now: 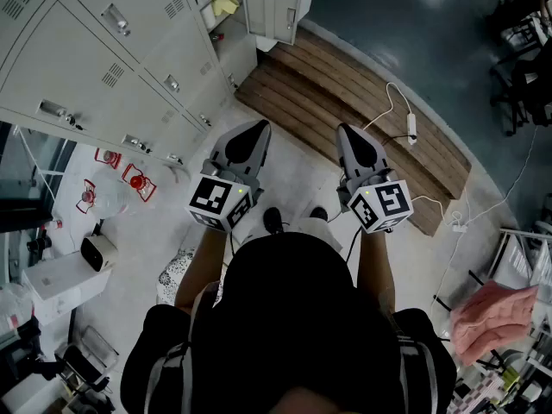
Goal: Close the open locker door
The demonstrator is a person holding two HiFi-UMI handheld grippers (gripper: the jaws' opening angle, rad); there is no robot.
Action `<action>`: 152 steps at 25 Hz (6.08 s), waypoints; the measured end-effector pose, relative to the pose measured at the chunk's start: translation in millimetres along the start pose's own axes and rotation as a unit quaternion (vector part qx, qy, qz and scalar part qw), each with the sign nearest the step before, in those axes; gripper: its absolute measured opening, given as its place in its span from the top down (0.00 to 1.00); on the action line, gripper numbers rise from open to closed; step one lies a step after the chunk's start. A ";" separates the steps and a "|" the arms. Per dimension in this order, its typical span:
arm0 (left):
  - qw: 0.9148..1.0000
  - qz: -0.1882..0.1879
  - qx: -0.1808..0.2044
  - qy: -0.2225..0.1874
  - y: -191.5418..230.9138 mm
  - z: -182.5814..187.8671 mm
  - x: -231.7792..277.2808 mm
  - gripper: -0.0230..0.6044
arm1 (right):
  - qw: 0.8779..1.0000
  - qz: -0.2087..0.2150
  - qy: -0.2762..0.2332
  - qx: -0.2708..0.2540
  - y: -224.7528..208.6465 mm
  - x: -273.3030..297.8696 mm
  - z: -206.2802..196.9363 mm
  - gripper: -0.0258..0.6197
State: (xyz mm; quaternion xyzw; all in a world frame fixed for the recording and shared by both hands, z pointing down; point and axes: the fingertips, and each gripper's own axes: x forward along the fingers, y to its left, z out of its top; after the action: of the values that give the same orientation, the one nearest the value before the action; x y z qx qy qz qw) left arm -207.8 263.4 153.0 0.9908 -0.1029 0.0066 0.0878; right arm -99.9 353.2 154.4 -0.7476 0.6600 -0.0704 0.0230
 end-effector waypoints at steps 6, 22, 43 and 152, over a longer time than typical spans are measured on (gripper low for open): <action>1.000 -0.005 0.002 0.002 -11.9 1.0 -2.0 0.94 | 1.000 -0.001 0.002 -0.007 1.9 -14.6 2.2 0.96; 1.000 0.009 -0.010 0.009 -0.5 -12.2 -12.0 0.94 | 1.000 0.003 0.003 0.025 3.1 -15.7 -6.8 0.96; 0.995 0.093 -0.010 0.027 82.7 8.5 159.9 0.93 | 0.997 0.078 0.014 0.002 -130.6 154.7 17.7 0.96; 0.983 0.089 -0.074 0.142 351.9 -217.5 438.6 0.94 | 0.973 0.058 0.222 -0.026 -403.1 599.2 -312.8 0.88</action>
State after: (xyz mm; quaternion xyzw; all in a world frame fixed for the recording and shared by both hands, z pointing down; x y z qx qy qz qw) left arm 150.5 -126.4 441.5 0.9574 -0.1775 0.1475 0.1737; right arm 325.5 -170.3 559.9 -0.6742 0.6922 -0.2160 -0.1400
